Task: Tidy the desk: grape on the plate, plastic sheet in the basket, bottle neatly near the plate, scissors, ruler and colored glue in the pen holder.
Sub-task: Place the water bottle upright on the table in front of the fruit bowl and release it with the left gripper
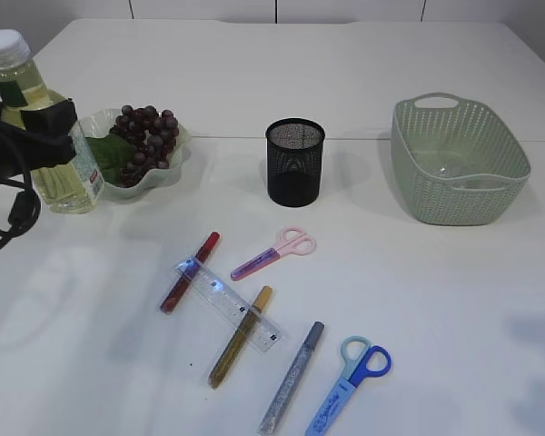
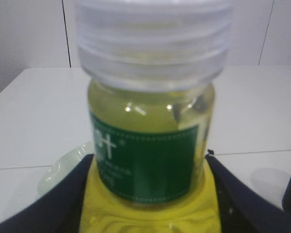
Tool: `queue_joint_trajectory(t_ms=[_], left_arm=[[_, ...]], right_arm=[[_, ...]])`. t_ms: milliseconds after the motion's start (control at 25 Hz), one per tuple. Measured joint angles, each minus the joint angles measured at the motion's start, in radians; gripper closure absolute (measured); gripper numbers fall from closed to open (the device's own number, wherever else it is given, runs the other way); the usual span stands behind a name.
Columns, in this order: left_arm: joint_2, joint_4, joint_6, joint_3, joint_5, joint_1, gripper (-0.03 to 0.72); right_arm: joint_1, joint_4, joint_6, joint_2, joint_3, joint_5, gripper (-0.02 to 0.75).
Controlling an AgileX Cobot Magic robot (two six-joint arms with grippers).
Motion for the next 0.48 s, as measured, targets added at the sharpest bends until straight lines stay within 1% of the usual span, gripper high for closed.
queue_joint_trajectory(t_ms=[160,320,480], left_arm=[[0.095,0.002,-0.009,0.000,-0.105,0.000,0.260],[0.151,0.002,-0.014,-0.004,-0.110,0.000,0.260],[0.193,0.002,-0.016,-0.049,-0.115,0.000,0.260]], right_arm=[[0.000,-0.002,-0.001,0.000,0.000,0.000,0.190],[0.000,-0.004,-0.001,0.000,0.000,0.000,0.190],[0.000,-0.004,-0.001,0.000,0.000,0.000,0.190]])
